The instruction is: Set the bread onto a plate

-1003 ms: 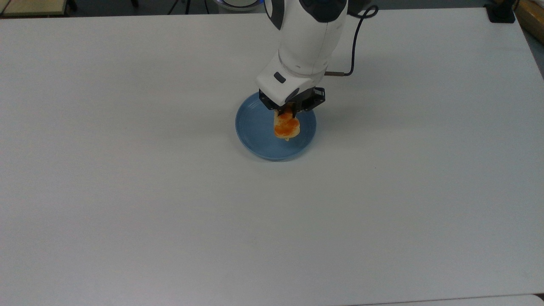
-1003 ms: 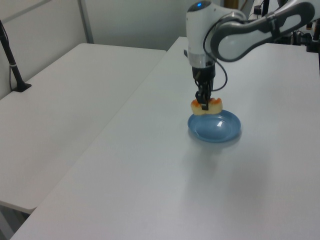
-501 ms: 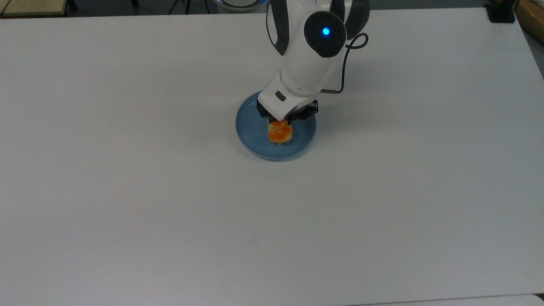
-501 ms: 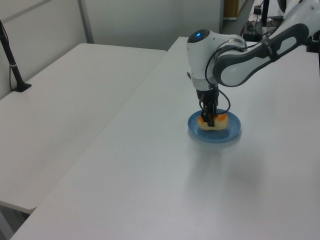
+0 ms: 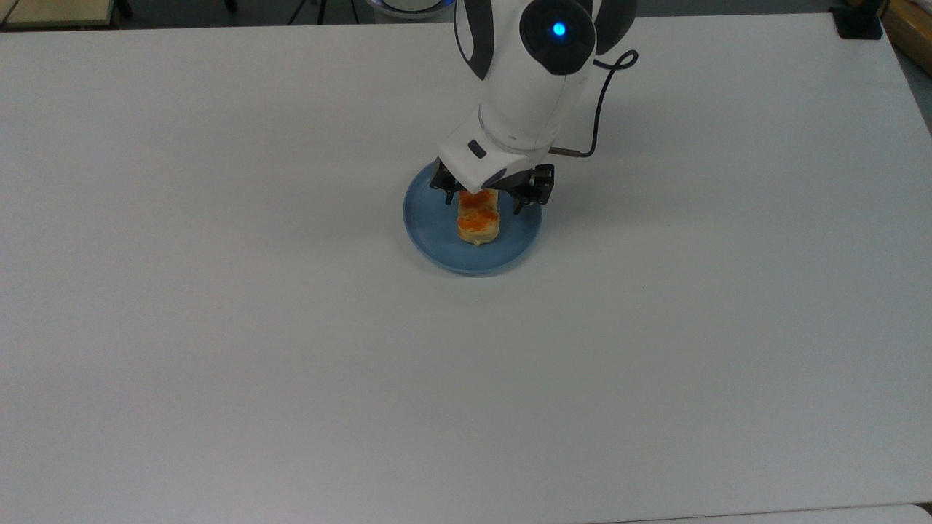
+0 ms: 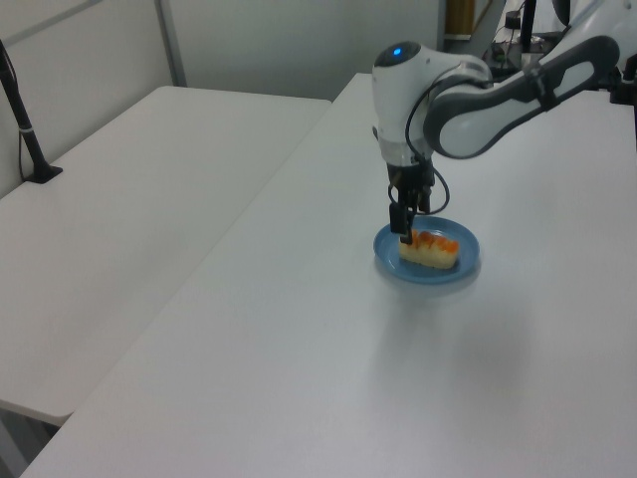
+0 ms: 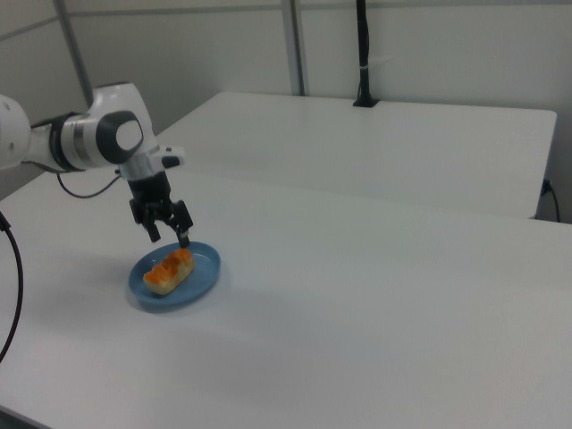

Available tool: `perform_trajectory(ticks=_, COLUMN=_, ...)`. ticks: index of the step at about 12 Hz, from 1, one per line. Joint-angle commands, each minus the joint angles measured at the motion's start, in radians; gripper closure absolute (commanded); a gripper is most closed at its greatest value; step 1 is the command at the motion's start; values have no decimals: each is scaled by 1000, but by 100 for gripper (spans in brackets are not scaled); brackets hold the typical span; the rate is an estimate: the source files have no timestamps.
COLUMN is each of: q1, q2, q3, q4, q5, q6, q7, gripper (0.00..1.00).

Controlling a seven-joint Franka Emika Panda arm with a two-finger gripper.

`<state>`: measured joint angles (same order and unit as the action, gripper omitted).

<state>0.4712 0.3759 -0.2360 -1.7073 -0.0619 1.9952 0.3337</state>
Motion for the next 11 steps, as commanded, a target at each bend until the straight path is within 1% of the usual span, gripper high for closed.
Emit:
perform_trajectory(ticks=1, q1=-157, q2=-171, q3=120, q4=21, q5=-10, q6=-116, q7=13, gripper=0)
perform_trajectory(ticks=3, q1=-294, q2=-245, q3=220, q4=34, q5=-7, q6=-169, q7=-5, gripper=0)
perform_trajectory(ticks=4, q1=-357, q2=-282, q3=246, q4=34, q5=1, q6=-197, q7=-34, gripper=0)
perform_trajectory(ticks=5, q1=-399, q2=-314, q3=253, q4=35, q5=14, q6=-216, q7=-80, gripper=0)
perform_trajectory(ticks=6, q1=-428, q2=-331, q3=253, q4=37, q5=37, q6=-223, q7=-119, gripper=0)
perform_trajectory(ticks=7, q1=-466, q2=-344, q3=253, q4=55, q5=57, q6=-264, q7=-178, gripper=0)
perform_trajectory(ticks=9, q1=-490, q2=-341, q3=244, q4=80, q5=59, q6=-326, q7=-251, gripper=0)
perform_trajectory(ticks=11, q1=-490, q2=-336, q3=241, q4=80, q5=57, q6=-326, q7=-246, gripper=0)
